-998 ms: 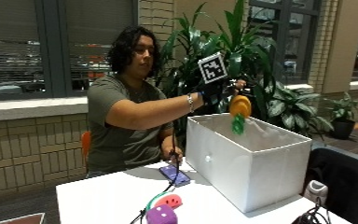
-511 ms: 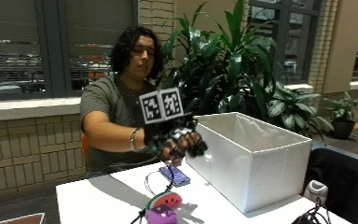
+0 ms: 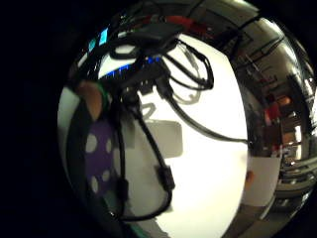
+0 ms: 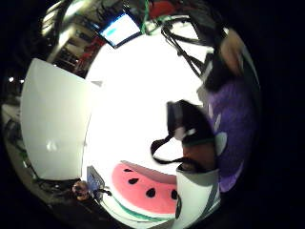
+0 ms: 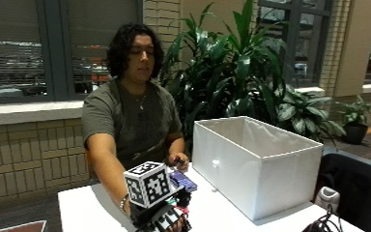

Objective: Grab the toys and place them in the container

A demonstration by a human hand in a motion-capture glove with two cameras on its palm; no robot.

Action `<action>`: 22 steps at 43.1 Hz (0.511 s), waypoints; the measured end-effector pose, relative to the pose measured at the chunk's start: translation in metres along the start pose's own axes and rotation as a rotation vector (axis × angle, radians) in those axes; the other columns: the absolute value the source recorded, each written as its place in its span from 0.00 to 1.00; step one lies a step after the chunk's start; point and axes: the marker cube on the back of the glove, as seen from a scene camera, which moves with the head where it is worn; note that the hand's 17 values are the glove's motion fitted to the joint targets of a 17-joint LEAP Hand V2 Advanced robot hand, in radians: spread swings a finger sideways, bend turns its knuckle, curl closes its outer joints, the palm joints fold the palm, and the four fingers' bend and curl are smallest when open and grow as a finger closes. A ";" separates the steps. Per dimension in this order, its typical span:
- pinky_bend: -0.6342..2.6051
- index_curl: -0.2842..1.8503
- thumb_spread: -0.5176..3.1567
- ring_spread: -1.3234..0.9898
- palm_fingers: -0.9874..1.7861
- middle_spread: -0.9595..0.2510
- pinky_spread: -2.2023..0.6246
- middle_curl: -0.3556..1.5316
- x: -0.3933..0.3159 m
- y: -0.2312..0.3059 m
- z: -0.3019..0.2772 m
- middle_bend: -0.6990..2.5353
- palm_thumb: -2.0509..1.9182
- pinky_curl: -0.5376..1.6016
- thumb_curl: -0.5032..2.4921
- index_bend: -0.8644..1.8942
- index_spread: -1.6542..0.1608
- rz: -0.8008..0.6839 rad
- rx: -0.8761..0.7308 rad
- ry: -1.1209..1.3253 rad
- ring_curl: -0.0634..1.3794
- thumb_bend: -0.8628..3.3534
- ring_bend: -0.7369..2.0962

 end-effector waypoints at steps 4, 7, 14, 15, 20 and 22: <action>0.47 0.36 0.52 0.39 0.74 0.51 0.66 0.51 0.002 0.000 -0.017 0.34 0.61 0.41 0.31 0.43 0.69 -0.031 0.125 -0.029 0.37 0.25 0.60; 0.49 0.39 0.52 0.39 0.79 0.50 0.65 0.54 -0.001 0.004 -0.043 0.36 0.63 0.43 0.32 0.44 0.69 -0.048 0.208 -0.109 0.41 0.26 0.64; 0.49 0.45 0.52 0.41 0.84 0.48 0.64 0.60 -0.047 0.025 -0.128 0.44 0.64 0.45 0.35 0.51 0.69 -0.184 0.269 -0.251 0.46 0.26 0.69; 0.49 0.46 0.51 0.41 0.83 0.48 0.64 0.61 -0.061 0.029 -0.144 0.44 0.64 0.45 0.35 0.52 0.69 -0.216 0.281 -0.269 0.47 0.26 0.70; 0.49 0.50 0.50 0.41 0.82 0.48 0.63 0.64 -0.147 0.046 -0.220 0.47 0.64 0.46 0.37 0.55 0.69 -0.420 0.345 -0.382 0.48 0.26 0.72; 0.50 0.51 0.50 0.42 0.81 0.48 0.63 0.65 -0.186 0.054 -0.245 0.48 0.64 0.46 0.38 0.56 0.70 -0.524 0.336 -0.428 0.48 0.26 0.72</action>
